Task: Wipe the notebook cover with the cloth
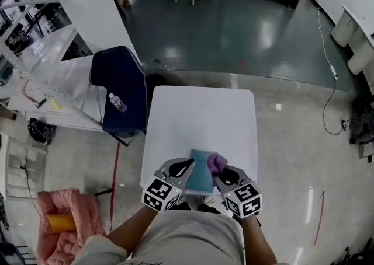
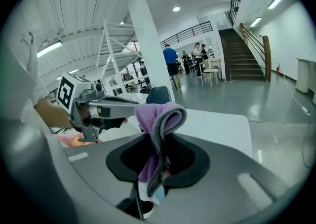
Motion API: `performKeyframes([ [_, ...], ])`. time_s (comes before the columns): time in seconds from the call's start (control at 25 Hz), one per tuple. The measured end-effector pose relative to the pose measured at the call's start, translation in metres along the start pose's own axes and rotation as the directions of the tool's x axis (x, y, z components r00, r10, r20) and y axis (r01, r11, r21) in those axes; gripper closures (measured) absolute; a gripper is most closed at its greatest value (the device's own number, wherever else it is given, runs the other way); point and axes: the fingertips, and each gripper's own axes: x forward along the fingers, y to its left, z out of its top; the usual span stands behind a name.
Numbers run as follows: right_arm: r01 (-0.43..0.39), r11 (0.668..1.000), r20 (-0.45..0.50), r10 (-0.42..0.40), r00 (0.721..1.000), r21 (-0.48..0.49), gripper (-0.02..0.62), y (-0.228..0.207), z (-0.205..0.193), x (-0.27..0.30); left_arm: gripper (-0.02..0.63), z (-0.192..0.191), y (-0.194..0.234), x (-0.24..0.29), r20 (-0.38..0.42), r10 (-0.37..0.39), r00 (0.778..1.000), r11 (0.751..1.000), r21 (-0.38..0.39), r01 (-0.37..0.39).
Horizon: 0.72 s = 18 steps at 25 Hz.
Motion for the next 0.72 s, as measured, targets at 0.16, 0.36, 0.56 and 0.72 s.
performKeyframes([
  [0.16, 0.011, 1.000, 0.024, -0.011, 1.000, 0.006, 0.486, -0.003, 0.003, -0.005, 0.606, 0.006, -0.006, 0.004, 0.010, 0.000, 1.000, 1.000, -0.011, 0.000],
  [0.36, 0.006, 1.000, 0.036, -0.006, 0.999, 0.009, 0.486, -0.003, 0.005, -0.009, 0.606, 0.010, -0.016, 0.007, 0.021, -0.005, 1.000, 1.000, 0.000, 0.005],
  [0.56, -0.001, 1.000, 0.042, 0.001, 0.999, -0.007, 0.488, 0.001, 0.010, -0.008, 0.606, 0.005, -0.015, 0.000, 0.017, 0.003, 1.000, 1.000, -0.002, -0.003],
  [0.72, 0.000, 1.000, 0.046, 0.000, 0.999, -0.001, 0.488, 0.001, 0.009, -0.007, 0.606, -0.001, -0.012, -0.003, 0.012, 0.013, 1.000, 1.000, -0.012, -0.012],
])
